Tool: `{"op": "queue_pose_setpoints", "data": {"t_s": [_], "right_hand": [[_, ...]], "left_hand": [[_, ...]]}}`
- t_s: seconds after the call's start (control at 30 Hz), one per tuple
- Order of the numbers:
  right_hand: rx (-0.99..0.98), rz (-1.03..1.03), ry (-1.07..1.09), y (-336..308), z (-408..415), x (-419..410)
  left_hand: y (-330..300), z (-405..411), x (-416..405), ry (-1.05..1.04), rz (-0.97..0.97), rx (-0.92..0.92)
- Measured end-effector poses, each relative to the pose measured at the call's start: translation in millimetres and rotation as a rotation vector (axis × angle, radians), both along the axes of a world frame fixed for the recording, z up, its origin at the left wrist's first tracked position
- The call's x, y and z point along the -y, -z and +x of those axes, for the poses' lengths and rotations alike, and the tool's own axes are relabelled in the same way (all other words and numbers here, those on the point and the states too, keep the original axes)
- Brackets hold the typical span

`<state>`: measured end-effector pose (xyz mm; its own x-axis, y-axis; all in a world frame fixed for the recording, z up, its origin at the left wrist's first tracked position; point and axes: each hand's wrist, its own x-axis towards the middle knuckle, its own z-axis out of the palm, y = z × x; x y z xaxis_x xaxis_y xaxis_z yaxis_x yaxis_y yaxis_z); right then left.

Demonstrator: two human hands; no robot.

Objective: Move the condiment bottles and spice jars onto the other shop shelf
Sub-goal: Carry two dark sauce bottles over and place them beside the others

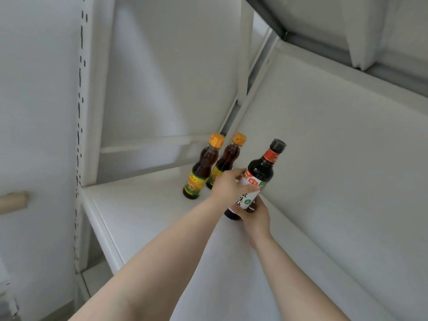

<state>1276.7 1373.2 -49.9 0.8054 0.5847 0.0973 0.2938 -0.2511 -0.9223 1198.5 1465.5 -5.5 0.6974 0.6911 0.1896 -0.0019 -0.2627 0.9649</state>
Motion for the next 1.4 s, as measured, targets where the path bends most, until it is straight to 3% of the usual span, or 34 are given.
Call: {"op": "queue_pose_setpoints", "data": {"t_s": [0.27, 0.57, 0.73, 0.87, 1.1, 1.27, 1.4], "right_hand": [[-0.017, -0.041, 0.025, 0.6, 13.2, -7.1], [0.013, -0.036, 0.038, -1.1, 4.7, -6.5], [0.05, -0.075, 0.025, -1.2, 3.0, -8.0], [-0.041, -0.097, 0.039, -2.8, -2.8, 0.8], [-0.04, -0.202, 0.182, -19.3, -49.3, 68.6], [0.086, -0.328, 0.259, -35.9, -115.4, 134.9], [0.153, -0.422, 0.366, -31.1, -196.5, 192.7]], "left_hand": [[6.9, 15.3, 5.5, -0.097, -0.029, 0.054], [5.9, 16.2, 4.6, -0.051, -0.023, 0.015], [4.6, 14.1, 3.5, -0.039, -0.016, -0.06], [7.6, 3.2, 8.1, -0.032, -0.021, -0.136], [11.1, -48.9, 33.8, -0.143, 0.048, -0.286], [8.4, -112.3, 71.8, 0.012, 0.056, -0.387], [14.3, -182.4, 119.9, 0.222, 0.183, -0.324]]}}
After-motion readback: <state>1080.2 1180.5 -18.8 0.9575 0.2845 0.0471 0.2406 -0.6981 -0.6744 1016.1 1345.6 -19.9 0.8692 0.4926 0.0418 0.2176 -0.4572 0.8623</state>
